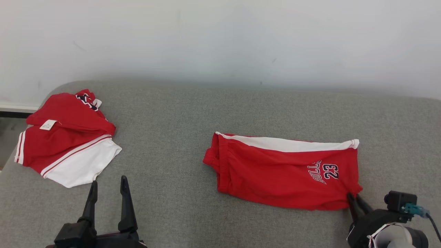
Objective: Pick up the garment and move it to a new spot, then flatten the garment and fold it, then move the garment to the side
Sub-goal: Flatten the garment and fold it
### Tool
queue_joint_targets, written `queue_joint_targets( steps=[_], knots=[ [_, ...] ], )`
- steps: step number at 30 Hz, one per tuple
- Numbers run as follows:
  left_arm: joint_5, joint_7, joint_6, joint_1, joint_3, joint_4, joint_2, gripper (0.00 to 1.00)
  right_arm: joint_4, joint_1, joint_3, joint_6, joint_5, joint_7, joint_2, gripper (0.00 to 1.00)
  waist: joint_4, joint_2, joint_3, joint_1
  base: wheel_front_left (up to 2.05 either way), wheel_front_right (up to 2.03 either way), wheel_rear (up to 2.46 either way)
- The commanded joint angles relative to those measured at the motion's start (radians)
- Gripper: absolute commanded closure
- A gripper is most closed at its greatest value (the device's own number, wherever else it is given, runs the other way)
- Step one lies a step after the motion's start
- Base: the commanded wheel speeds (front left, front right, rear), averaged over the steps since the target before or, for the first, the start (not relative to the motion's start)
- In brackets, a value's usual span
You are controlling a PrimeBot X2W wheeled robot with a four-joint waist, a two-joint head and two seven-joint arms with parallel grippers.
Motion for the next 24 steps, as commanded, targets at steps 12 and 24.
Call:
queue_joint_targets(
  steps=[12,24],
  knots=[
    [-0.011,-0.008,0.01,0.002,-0.004,-0.01,-0.003,0.0,-0.033,-0.1,-0.156,-0.002,-0.127,0.07,-0.012,0.0,-0.006,0.0,0.03,0.0001,0.0,0.0,0.0],
    [0.006,-0.015,0.015,-0.03,-0.012,0.014,0.01,0.0,0.246,-0.174,-0.249,-0.001,-0.177,0.142,0.076,0.0,0.048,0.0,0.062,0.0001,0.0,0.0,0.0]
  ],
)
